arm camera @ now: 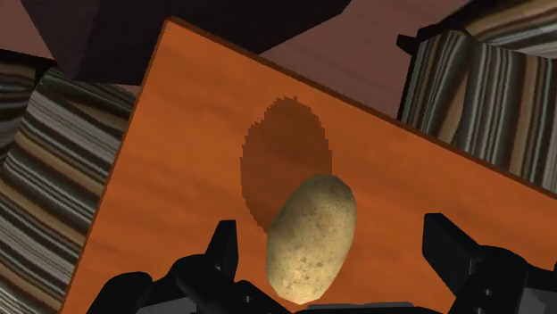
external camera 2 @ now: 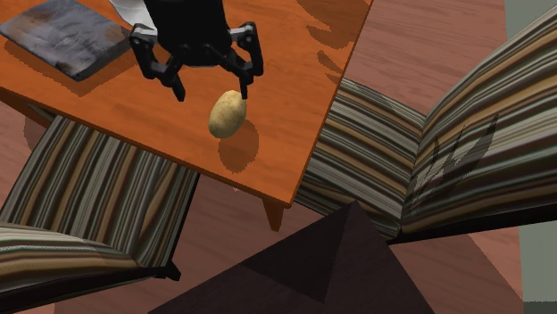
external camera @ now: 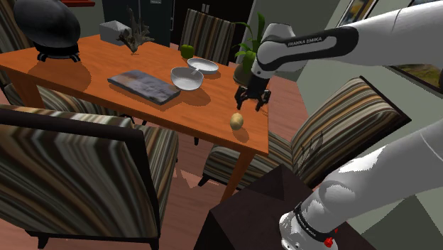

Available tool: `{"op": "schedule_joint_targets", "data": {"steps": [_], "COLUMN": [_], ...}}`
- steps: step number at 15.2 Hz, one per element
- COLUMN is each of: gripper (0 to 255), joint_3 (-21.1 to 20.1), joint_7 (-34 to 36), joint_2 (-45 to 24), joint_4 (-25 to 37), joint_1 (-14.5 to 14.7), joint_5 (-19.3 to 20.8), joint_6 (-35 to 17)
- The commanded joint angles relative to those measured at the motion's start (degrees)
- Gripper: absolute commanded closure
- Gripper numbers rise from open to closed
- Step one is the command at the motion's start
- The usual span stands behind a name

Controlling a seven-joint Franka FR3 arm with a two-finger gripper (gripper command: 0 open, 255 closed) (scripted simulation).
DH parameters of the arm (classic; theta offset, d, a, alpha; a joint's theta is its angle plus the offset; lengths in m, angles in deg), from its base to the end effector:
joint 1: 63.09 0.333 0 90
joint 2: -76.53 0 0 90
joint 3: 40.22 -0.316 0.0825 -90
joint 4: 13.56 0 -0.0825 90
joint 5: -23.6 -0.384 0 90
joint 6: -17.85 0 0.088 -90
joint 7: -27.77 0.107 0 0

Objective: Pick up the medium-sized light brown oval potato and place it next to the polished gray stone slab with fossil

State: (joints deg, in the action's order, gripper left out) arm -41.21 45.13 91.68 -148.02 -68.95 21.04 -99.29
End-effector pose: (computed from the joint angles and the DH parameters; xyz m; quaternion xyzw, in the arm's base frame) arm 0.4548 -0.0361 0.4333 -0.9788 0.2034 0.0207 0.0153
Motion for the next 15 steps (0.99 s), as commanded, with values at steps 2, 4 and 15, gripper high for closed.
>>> {"op": "schedule_joint_targets", "data": {"steps": [2,4,15], "gripper": [0,0,0], "joint_3": [0.07,0.3,0.68], "joint_7": [4.24,6.84,9.95], "joint_2": [-5.72,-9.69,-18.55], "joint_4": [0.99,2.27,2.07], "joint_1": [-0.93,-1.51,-1.99], "joint_5": [-0.3,-0.48,-1.06], "joint_6": [-5.28,-8.27,-17.71]}}
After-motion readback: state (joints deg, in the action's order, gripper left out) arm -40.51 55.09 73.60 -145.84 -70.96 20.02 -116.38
